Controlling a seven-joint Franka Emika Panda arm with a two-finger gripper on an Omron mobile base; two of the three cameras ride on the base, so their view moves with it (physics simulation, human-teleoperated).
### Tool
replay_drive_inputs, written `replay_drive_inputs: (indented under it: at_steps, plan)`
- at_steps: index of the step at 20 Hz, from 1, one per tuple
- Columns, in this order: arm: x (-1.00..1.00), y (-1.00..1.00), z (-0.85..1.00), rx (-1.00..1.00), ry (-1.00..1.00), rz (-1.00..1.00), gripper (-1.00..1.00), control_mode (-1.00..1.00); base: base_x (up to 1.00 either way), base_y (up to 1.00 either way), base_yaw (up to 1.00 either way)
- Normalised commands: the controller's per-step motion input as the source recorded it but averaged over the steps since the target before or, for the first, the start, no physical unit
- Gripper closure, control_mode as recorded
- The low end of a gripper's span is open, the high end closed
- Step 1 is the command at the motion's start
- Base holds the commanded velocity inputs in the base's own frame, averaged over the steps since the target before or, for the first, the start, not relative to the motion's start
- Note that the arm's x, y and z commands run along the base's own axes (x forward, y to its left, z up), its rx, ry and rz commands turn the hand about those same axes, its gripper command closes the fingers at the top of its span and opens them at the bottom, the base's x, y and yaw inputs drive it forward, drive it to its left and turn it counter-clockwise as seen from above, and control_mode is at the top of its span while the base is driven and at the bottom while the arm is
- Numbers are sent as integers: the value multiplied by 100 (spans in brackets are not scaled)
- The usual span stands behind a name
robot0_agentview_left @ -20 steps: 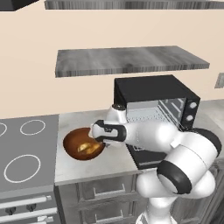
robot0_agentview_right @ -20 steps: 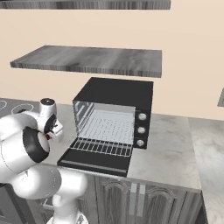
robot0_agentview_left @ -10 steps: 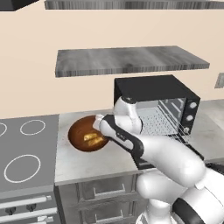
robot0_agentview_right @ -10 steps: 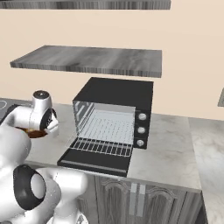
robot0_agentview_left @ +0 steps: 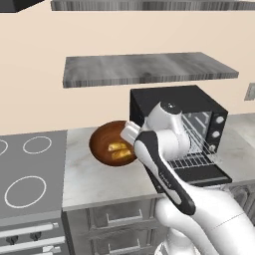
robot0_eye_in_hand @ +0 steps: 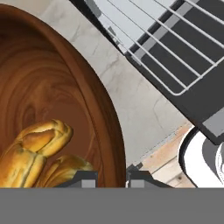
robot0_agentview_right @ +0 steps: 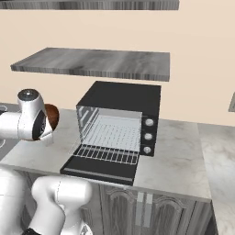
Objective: Pick up the heated bread from the toaster oven and place it in the bowl. Then move the bread bowl to the dining counter.
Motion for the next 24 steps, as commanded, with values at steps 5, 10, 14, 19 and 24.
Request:
replay_drive_inputs:
  at_steps: [5,10,14,19,24]
  plan:
    - [-55,-45,59,4,-2,-5,100,-100,0,0,0]
    - [0,-24,33,4,0,-1,100,-100,0,0,0]
    - [1,-18,15,6,0,-5,100,-100,0,0,0]
    - [-14,0,0,0,-3,0,100,-100,0,0,0]
    - [0,0,0,0,0,0,100,100,-83,-35,2]
